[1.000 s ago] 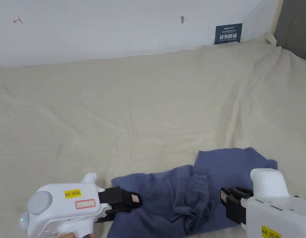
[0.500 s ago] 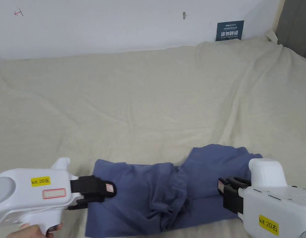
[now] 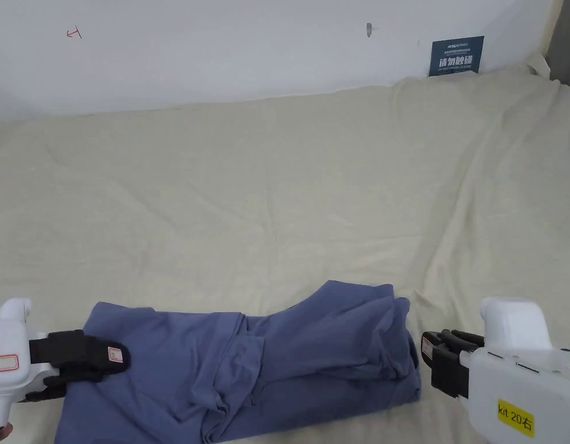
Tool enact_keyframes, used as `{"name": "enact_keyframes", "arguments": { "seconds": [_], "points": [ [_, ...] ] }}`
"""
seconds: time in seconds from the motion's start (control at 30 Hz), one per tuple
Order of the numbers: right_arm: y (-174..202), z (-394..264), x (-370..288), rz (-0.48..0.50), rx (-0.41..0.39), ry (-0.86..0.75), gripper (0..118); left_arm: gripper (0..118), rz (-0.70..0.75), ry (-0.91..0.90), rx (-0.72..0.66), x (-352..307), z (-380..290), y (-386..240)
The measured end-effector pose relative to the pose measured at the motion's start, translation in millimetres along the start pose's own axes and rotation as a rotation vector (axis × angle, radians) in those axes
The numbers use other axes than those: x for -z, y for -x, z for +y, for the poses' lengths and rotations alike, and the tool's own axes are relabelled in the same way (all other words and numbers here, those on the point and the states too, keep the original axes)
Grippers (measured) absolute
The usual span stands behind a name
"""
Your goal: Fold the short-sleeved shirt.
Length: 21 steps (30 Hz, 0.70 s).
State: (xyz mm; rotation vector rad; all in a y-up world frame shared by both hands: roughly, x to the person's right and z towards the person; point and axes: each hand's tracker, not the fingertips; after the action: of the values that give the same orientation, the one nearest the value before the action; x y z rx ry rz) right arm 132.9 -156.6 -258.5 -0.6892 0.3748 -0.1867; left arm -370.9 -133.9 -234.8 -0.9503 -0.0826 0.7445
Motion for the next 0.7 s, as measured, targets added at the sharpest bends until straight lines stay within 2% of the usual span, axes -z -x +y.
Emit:
{"name": "enact_keyframes", "arguments": {
  "seconds": [0.1, 0.17, 0.3, 0.4, 0.6, 0.7],
  "points": [
    [-4.1, -1.6, -3.8, 0.006, 0.0, -0.006, 0, 15, 0.029, 0.002, 0.01, -4.1, 0.1, -28.5],
    [-9.4, -2.0, -6.6, 0.002, 0.007, -0.013, 0, 15, 0.004, 0.005, 0.065, -7.1, -1.6, -54.6],
    [-23.8, -2.9, -12.0, -0.011, 0.043, -0.023, 0, 15, -0.07, 0.008, 0.066, -2.6, -4.7, -111.8],
    [-36.4, -3.0, -18.9, 0.011, 0.085, -0.032, 0, 15, -0.093, 0.041, 0.148, 14.6, -3.8, -152.5],
    [-56.6, -8.2, -27.4, -0.012, 0.112, -0.045, 0, 15, -0.122, 0.148, 0.272, 88.5, -8.4, -225.8],
    [-67.7, -11.1, -32.4, -0.017, 0.14, -0.046, 0, 15, -0.08, 0.212, 0.328, 136.1, -15.2, -251.5]
  ]
}}
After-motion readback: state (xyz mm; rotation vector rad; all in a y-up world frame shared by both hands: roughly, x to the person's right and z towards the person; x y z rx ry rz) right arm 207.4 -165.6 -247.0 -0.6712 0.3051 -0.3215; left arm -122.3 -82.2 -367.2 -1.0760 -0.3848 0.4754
